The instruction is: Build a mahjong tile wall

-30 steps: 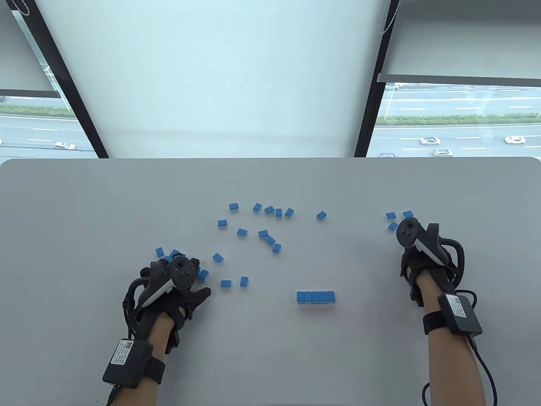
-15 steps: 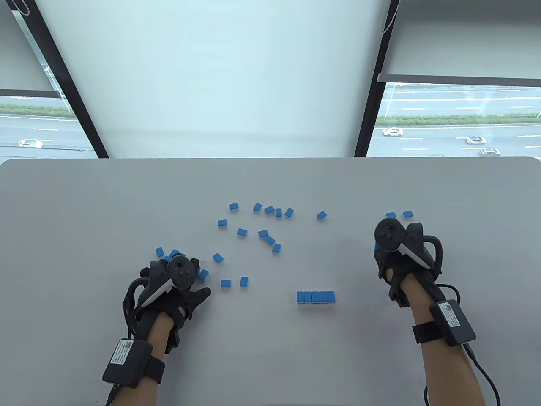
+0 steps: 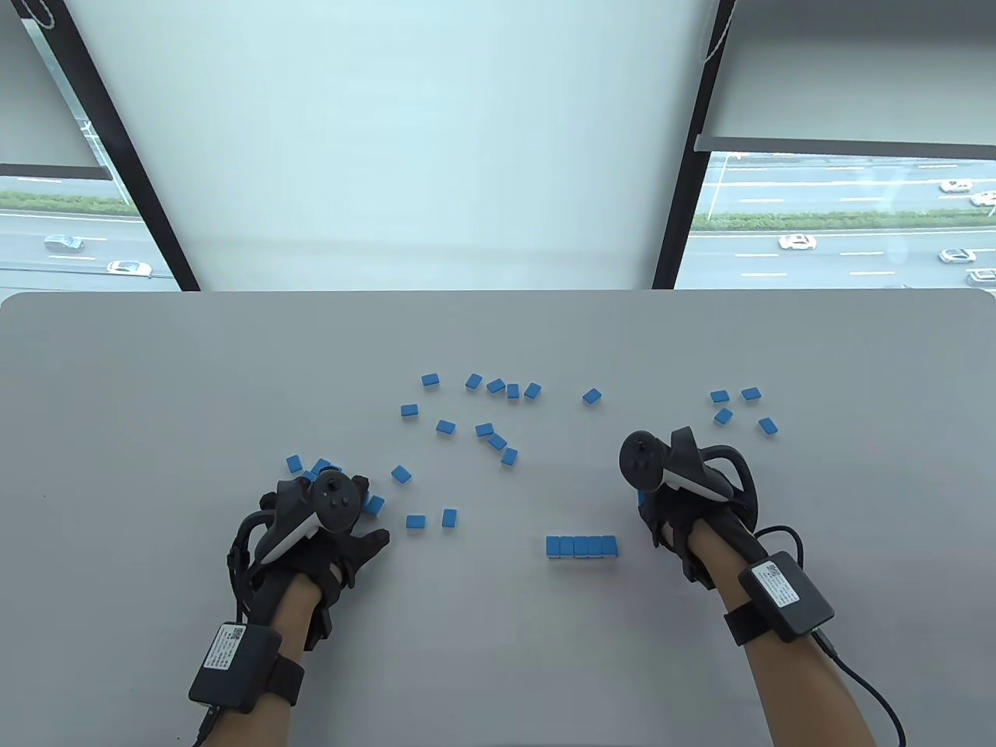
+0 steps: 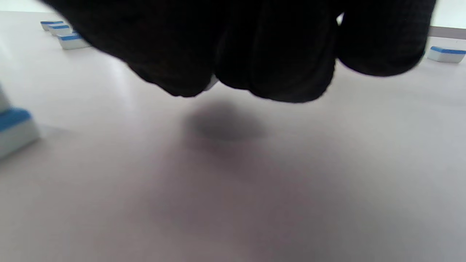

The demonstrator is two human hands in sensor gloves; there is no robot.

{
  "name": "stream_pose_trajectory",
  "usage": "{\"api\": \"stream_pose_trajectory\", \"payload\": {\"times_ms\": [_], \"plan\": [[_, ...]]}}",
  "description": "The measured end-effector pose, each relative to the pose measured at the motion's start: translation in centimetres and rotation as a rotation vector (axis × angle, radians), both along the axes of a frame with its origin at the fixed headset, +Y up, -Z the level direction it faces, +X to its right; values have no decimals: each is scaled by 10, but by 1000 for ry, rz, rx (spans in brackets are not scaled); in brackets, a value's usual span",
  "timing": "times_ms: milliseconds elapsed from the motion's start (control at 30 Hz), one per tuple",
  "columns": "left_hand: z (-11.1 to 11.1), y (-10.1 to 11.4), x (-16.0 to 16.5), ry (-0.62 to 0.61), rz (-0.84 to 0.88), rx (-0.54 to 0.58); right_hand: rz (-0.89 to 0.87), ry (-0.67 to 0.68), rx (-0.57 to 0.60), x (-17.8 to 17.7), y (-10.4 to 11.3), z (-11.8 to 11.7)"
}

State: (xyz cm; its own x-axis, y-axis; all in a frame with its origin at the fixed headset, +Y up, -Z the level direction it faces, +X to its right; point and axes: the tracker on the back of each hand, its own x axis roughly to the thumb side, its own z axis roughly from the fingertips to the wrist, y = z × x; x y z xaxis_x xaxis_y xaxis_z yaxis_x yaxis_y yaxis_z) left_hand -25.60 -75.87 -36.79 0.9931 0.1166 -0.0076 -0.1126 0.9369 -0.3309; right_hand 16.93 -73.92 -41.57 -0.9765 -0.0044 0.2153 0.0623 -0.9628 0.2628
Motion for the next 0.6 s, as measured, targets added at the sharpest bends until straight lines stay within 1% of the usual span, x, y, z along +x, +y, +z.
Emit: {"api": "stream_pose_trajectory", "payload": {"times_ms": [100,133,433,500,567,600], "plan": [[0,0,1,-3,-1,-1,5,6,-39,-2,-6,0],[0,0,1,-4,-2,-1,0,7,-24,-2,-6,1],[0,0,2,-9,-3,3,1,-1,-58,-1,-6,1],[0,1,3,-12,0,6,-30,-8,-83,2,-2,1],[0,2,4,-16,3,9,-68,-26,-63,6,7,0],[0,3,4,-18,6,13,-89,-44,-33,9,17,-1]]}}
